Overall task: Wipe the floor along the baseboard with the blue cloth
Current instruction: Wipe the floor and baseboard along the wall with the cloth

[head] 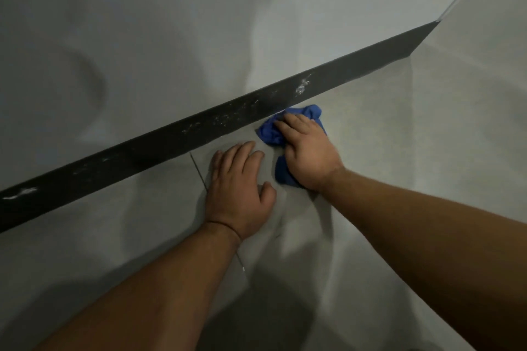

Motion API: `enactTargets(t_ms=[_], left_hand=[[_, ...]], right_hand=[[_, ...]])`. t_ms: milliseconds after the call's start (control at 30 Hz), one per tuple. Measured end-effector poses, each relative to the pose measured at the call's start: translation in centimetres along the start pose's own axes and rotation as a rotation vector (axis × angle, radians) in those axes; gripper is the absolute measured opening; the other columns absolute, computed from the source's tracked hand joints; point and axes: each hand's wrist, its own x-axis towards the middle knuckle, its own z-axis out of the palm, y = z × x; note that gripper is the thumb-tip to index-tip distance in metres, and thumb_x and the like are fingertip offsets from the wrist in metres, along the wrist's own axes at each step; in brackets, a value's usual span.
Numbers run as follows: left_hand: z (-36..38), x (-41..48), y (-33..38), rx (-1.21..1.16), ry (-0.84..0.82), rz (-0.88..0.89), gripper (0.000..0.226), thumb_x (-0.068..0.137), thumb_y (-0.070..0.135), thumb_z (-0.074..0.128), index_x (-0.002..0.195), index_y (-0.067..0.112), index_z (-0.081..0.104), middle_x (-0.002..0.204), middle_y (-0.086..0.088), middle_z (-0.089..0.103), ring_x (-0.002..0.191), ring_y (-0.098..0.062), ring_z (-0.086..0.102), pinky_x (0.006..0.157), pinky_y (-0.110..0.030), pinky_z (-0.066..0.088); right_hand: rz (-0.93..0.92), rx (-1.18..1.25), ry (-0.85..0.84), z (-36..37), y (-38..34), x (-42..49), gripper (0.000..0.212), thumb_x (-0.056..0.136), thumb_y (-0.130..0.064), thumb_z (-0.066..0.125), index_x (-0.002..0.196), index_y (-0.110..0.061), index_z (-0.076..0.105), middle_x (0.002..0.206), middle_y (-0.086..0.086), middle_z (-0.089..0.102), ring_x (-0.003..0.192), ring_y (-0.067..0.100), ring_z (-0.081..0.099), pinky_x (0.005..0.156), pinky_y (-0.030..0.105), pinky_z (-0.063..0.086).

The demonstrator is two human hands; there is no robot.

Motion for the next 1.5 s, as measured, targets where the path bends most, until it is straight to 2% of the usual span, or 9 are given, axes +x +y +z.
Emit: enactTargets(t_ms=[233,567,767,933,1067,1133,1200,1333,1500], left_hand=[[-2.4,-5.8,-6.2,-0.045,0.132,-0.104,0.059,0.085,0.036,0.048,0.137,0.011,0.060,0.149,-0.009,0.054,0.138,-0.030,0.047,0.118,-0.050,0.038],[-2.5,-7.0,-7.3,0.061,0.057,-0.092,0.061,0.084,0.034,0.051,0.141,0.012,0.056,0.152,-0.011,0.051,0.142,-0.028,0.044,0.123,-0.052,0.031],[-2.1,-6.9,-7.4,0.082,0.059,-0.092,0.061,0.085,0.037,0.051,0.140,0.013,0.057,0.149,-0.011,0.053,0.139,-0.031,0.045,0.119,-0.054,0.037],[-2.1,-7.0,-7.6,0.099,0.081,-0.073,0.060,0.085,0.039,0.048,0.137,0.011,0.059,0.145,-0.012,0.056,0.137,-0.033,0.048,0.116,-0.056,0.040],[-1.9,-6.8,-7.8,0.108,0.091,-0.060,0.058,0.085,0.041,0.050,0.135,0.012,0.060,0.143,-0.011,0.057,0.134,-0.031,0.048,0.115,-0.054,0.041],[-1.9,-6.9,-7.9,0.121,0.081,-0.060,0.058,0.087,0.042,0.050,0.137,0.014,0.058,0.144,-0.010,0.055,0.135,-0.029,0.047,0.117,-0.052,0.041],[-1.7,-6.9,-8.0,0.133,0.070,-0.059,0.059,0.088,0.044,0.048,0.138,0.015,0.057,0.145,-0.009,0.054,0.136,-0.029,0.046,0.117,-0.051,0.040],[-1.6,-6.8,-7.9,0.125,0.071,-0.067,0.059,0.087,0.043,0.049,0.138,0.014,0.058,0.145,-0.010,0.055,0.136,-0.030,0.047,0.115,-0.053,0.042],[-1.6,-6.8,-7.8,0.119,0.085,-0.065,0.058,0.086,0.042,0.052,0.136,0.013,0.059,0.144,-0.010,0.055,0.135,-0.030,0.048,0.114,-0.053,0.043]], right_hand=[[0.184,-0.048,0.086,0.5,-1.8,1.3,0.046,0.093,-0.016,0.052,0.138,-0.004,0.057,0.145,0.015,0.052,0.134,0.037,0.044,0.114,0.047,0.031],[-0.070,0.037,0.072,3.6,-9.9,-0.3,0.051,0.092,-0.017,0.056,0.142,-0.011,0.056,0.149,0.008,0.052,0.137,0.029,0.044,0.118,0.043,0.030],[0.200,-0.048,0.315,1.7,-5.1,-2.1,0.040,0.088,-0.032,0.066,0.125,-0.016,0.070,0.139,0.013,0.056,0.124,0.035,0.048,0.104,0.044,0.045],[0.510,0.294,0.385,-0.7,-1.9,1.0,0.033,0.092,-0.012,0.055,0.121,-0.017,0.069,0.125,0.006,0.062,0.111,0.024,0.059,0.099,0.023,0.042],[0.894,0.841,0.633,-3.2,-0.5,4.5,0.030,0.096,-0.007,0.054,0.126,-0.010,0.061,0.114,0.009,0.067,0.107,0.028,0.066,0.094,0.027,0.051],[0.896,1.055,0.669,-4.2,-0.3,5.8,0.033,0.097,-0.002,0.053,0.130,-0.005,0.055,0.116,0.013,0.065,0.107,0.027,0.065,0.095,0.030,0.053],[0.822,1.046,0.668,-4.8,-1.0,6.6,0.030,0.095,0.002,0.055,0.125,-0.005,0.055,0.104,0.008,0.063,0.097,0.021,0.064,0.088,0.025,0.055],[0.714,1.081,0.679,-3.9,-3.7,6.7,0.027,0.087,0.016,0.046,0.101,-0.006,0.051,0.087,0.008,0.056,0.087,0.024,0.055,0.087,0.034,0.053],[0.660,1.106,0.636,-1.4,-7.1,6.4,0.028,0.085,0.021,0.042,0.089,-0.006,0.048,0.088,0.013,0.053,0.082,0.022,0.051,0.082,0.030,0.047]])
